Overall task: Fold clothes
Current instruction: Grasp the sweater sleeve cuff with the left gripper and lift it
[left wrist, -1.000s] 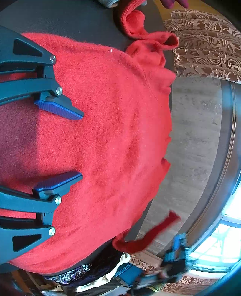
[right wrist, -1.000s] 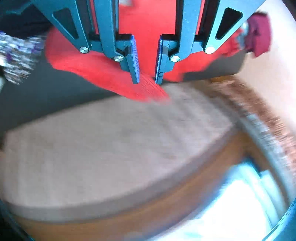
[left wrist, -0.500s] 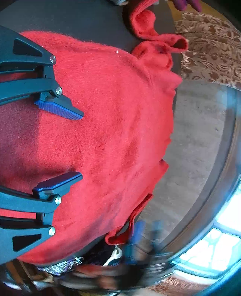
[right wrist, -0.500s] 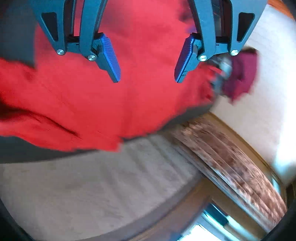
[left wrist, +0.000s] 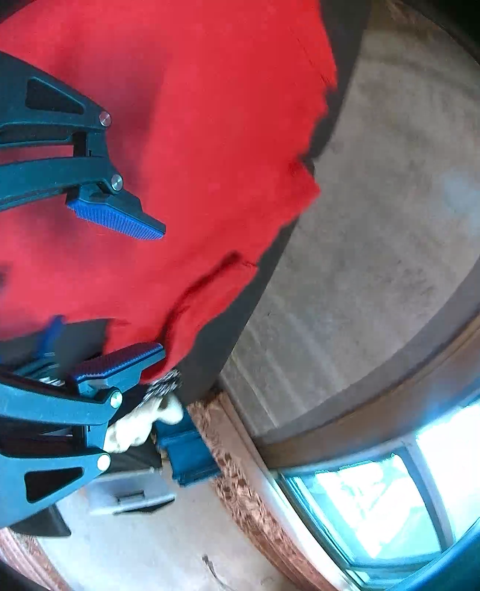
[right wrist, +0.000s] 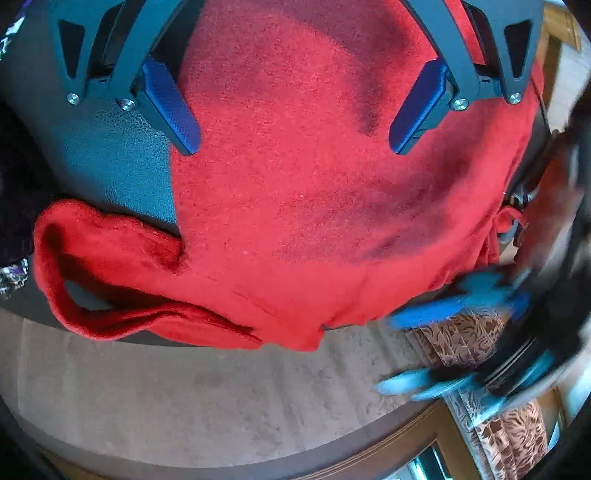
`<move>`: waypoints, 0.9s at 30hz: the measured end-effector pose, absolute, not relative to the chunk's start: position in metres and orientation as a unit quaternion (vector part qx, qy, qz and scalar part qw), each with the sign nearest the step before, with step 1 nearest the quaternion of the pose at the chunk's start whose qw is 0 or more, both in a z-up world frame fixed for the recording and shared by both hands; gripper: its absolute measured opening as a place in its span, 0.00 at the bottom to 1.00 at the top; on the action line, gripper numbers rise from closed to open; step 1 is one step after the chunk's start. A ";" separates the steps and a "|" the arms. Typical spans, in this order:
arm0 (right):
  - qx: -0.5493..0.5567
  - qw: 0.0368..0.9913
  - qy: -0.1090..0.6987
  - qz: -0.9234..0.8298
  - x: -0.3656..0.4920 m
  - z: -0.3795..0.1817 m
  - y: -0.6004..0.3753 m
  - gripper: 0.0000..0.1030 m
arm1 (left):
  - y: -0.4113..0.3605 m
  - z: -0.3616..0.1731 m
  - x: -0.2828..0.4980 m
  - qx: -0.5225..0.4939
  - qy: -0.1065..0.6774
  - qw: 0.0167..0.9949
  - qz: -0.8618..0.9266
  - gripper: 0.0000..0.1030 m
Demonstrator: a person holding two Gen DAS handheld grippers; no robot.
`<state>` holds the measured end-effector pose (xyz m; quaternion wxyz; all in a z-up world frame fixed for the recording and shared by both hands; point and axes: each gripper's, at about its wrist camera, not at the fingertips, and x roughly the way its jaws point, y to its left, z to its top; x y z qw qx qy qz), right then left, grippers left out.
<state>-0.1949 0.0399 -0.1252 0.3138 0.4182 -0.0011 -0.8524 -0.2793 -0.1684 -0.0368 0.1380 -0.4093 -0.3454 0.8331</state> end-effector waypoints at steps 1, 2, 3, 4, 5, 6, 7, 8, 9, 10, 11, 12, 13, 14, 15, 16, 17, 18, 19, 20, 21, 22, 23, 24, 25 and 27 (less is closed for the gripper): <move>0.416 0.313 0.001 -0.854 -0.195 -0.126 0.037 1.00 | -0.165 -0.042 -0.295 -0.422 -0.347 0.136 0.826 0.57; 0.415 0.313 0.002 -0.854 -0.195 -0.126 0.037 1.00 | -0.162 -0.048 -0.309 -0.437 -0.350 0.134 0.818 0.57; 0.413 0.311 0.004 -0.856 -0.195 -0.126 0.033 1.00 | -0.160 -0.053 -0.322 -0.447 -0.356 0.130 0.810 0.57; 0.411 0.311 0.005 -0.857 -0.195 -0.127 0.031 1.00 | -0.159 -0.059 -0.335 -0.455 -0.364 0.126 0.803 0.58; 0.410 0.311 0.004 -0.857 -0.196 -0.127 0.031 1.00 | -0.157 -0.063 -0.346 -0.461 -0.364 0.120 0.800 0.58; 0.409 0.312 0.004 -0.858 -0.196 -0.127 0.031 1.00 | -0.155 -0.066 -0.357 -0.465 -0.359 0.112 0.801 0.58; 0.408 0.312 0.003 -0.858 -0.196 -0.128 0.031 1.00 | -0.152 -0.068 -0.365 -0.468 -0.355 0.110 0.802 0.58; 0.407 0.313 0.001 -0.858 -0.197 -0.128 0.032 1.00 | -0.150 -0.070 -0.371 -0.470 -0.351 0.111 0.802 0.58; 0.406 0.315 -0.002 -0.858 -0.198 -0.128 0.032 1.00 | -0.147 -0.071 -0.375 -0.474 -0.346 0.110 0.802 0.58; 0.405 0.317 -0.006 -0.858 -0.198 -0.129 0.032 1.00 | -0.145 -0.073 -0.379 -0.479 -0.341 0.109 0.802 0.58; 0.404 0.318 -0.009 -0.858 -0.199 -0.129 0.033 1.00 | -0.143 -0.075 -0.383 -0.484 -0.336 0.107 0.801 0.58; 0.403 0.320 -0.012 -0.857 -0.199 -0.129 0.034 1.00 | -0.140 -0.078 -0.387 -0.488 -0.330 0.106 0.801 0.58; 0.403 0.321 -0.015 -0.857 -0.200 -0.129 0.036 1.00 | -0.137 -0.081 -0.392 -0.496 -0.329 0.100 0.797 0.57; 0.403 0.321 -0.016 -0.857 -0.200 -0.129 0.036 1.00 | -0.133 -0.085 -0.397 -0.505 -0.328 0.093 0.793 0.56; 0.403 0.321 -0.016 -0.857 -0.200 -0.129 0.035 1.00 | -0.130 -0.087 -0.401 -0.506 -0.331 0.089 0.791 0.56; 0.402 0.321 -0.016 -0.857 -0.199 -0.129 0.034 1.00 | -0.129 -0.090 -0.405 -0.506 -0.336 0.084 0.790 0.55; 0.402 0.321 -0.017 -0.857 -0.199 -0.130 0.034 1.00 | -0.126 -0.089 -0.407 -0.508 -0.326 0.073 0.794 0.47; 0.402 0.322 -0.017 -0.857 -0.199 -0.130 0.034 1.00 | -0.124 -0.088 -0.409 -0.510 -0.310 0.059 0.800 0.37; 0.402 0.322 -0.017 -0.857 -0.199 -0.130 0.034 1.00 | -0.122 -0.087 -0.411 -0.513 -0.295 0.045 0.805 0.11; 0.402 0.321 -0.016 -0.857 -0.199 -0.130 0.034 1.00 | -0.122 -0.082 -0.409 -0.506 -0.289 0.041 0.812 0.12; 0.402 0.321 -0.016 -0.857 -0.199 -0.130 0.033 1.00 | -0.123 -0.076 -0.407 -0.496 -0.286 0.041 0.819 0.11; 0.402 0.320 -0.015 -0.858 -0.199 -0.130 0.033 1.00 | -0.124 -0.070 -0.404 -0.487 -0.283 0.041 0.825 0.08; 0.402 0.320 -0.014 -0.858 -0.199 -0.131 0.032 1.00 | -0.129 -0.059 -0.398 -0.470 -0.289 0.043 0.833 0.08; 0.401 0.320 -0.014 -0.858 -0.199 -0.131 0.032 1.00 | -0.136 -0.046 -0.392 -0.450 -0.298 0.047 0.841 0.08; 0.401 0.320 -0.015 -0.858 -0.199 -0.131 0.032 1.00 | -0.145 -0.031 -0.383 -0.426 -0.308 0.051 0.849 0.08; 0.401 0.320 -0.015 -0.858 -0.200 -0.132 0.031 1.00 | -0.167 0.000 -0.363 -0.380 -0.325 0.054 0.864 0.08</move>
